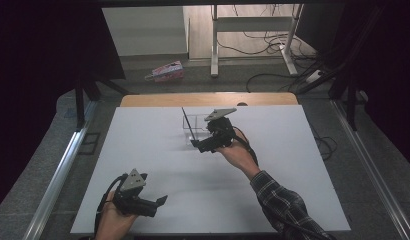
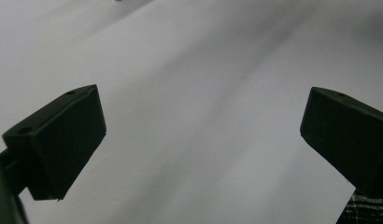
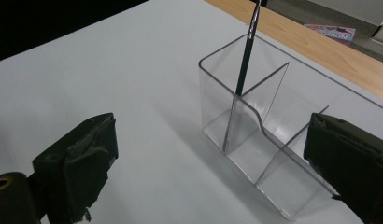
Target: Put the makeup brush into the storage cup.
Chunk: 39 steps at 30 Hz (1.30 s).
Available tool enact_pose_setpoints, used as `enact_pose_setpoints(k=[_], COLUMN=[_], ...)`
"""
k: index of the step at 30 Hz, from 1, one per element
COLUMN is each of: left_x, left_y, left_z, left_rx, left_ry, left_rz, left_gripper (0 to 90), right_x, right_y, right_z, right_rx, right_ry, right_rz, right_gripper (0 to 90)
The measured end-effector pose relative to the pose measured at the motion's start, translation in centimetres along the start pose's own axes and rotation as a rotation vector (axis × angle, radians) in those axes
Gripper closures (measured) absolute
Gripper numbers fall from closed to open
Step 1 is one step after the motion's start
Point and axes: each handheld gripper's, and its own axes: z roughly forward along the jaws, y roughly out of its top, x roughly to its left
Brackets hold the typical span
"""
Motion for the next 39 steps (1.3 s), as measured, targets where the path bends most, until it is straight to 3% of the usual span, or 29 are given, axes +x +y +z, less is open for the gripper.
enact_pose_setpoints(k=[10, 25, 35, 39], left_x=[0.4, 1.5, 1.7, 1.8], left_y=[-0.1, -0.4, -0.6, -0.6], left_z=[-0.2, -0.7, -0.7, -0.6], left_rx=[0.017, 0.023, 0.017, 0.017], left_ry=[0.022, 0.074, 0.073, 0.068], left_rz=[0.011, -0.015, -0.034, -0.041], left_gripper=[0.9, 0.9, 0.9, 0.8], right_x=[0.2, 0.3, 0.3, 0.0], right_y=[-1.5, -3.7, -5.3, -6.1], right_z=[-0.7, -2.9, -4.3, -5.2], right_rx=[0.021, 0.018, 0.032, 0.038], right_ry=[0.008, 0.012, 0.005, -0.026], right_rz=[-0.011, -0.003, 0.004, 0.018], right_gripper=[2.8, 2.8, 2.7, 0.2])
